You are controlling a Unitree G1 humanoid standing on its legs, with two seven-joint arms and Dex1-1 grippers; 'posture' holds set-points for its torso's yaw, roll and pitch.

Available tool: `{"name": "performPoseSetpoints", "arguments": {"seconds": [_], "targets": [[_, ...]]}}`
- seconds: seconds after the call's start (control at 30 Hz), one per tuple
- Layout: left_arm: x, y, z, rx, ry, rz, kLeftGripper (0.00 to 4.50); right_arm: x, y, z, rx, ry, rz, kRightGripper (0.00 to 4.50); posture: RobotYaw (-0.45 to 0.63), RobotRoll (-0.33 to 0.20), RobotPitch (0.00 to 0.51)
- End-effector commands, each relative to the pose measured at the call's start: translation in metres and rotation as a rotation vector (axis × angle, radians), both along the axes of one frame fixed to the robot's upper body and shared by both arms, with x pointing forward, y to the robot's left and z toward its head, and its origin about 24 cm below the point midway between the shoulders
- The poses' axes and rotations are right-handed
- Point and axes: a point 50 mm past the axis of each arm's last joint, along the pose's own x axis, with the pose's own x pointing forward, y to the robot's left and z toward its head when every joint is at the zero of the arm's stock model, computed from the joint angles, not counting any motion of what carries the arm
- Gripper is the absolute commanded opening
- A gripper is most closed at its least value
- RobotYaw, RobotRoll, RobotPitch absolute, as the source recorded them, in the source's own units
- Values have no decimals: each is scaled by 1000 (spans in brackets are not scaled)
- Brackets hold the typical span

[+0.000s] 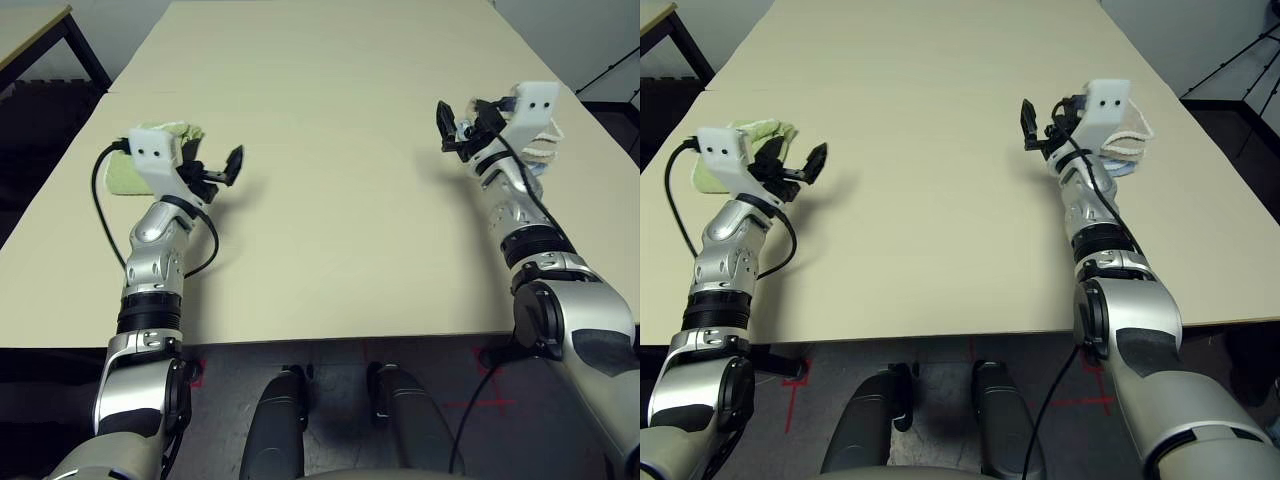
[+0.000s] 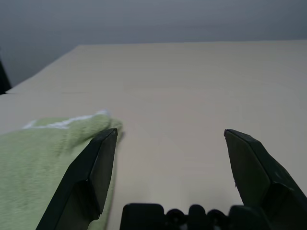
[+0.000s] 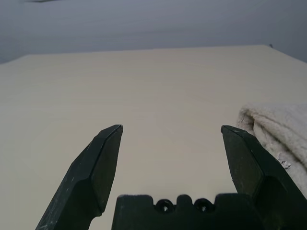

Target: Fold the towel and set it aside.

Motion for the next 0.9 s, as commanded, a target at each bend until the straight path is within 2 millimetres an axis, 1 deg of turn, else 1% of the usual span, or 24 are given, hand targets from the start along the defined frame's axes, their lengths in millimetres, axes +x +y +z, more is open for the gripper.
{"name": "performPoseSetpoints", "arguments": {"seconds": [0.03, 0.13, 0.2, 0.33, 0.5, 0.67, 0.9], "targets": [[0, 15, -4, 33, -5, 129, 4500, 0, 2, -4, -7, 7, -3, 4474, -17, 0, 115], [0, 18, -5, 15, -16, 55, 4500, -2, 1, -7, 35, -1, 25, 4474, -13, 0, 121], [-1, 21, -7, 22, -24, 36, 4500, -3, -2, -9, 57, -6, 26, 4474, -14, 0, 123], [-4, 26, -15, 17, -21, 19, 4500, -5, -8, -13, 66, -2, -1, 4474, -18, 0, 126], [-7, 25, -25, 39, 5, -35, 4500, -7, -13, -19, 50, 17, -12, 4474, -34, 0, 127], [-9, 29, -27, 39, 15, -69, 4500, -10, -19, -25, 49, 33, -27, 4474, -47, 0, 124], [-11, 31, -30, 38, 26, -76, 4500, -12, -20, -30, 53, 37, -35, 4474, -56, 0, 125]]}}
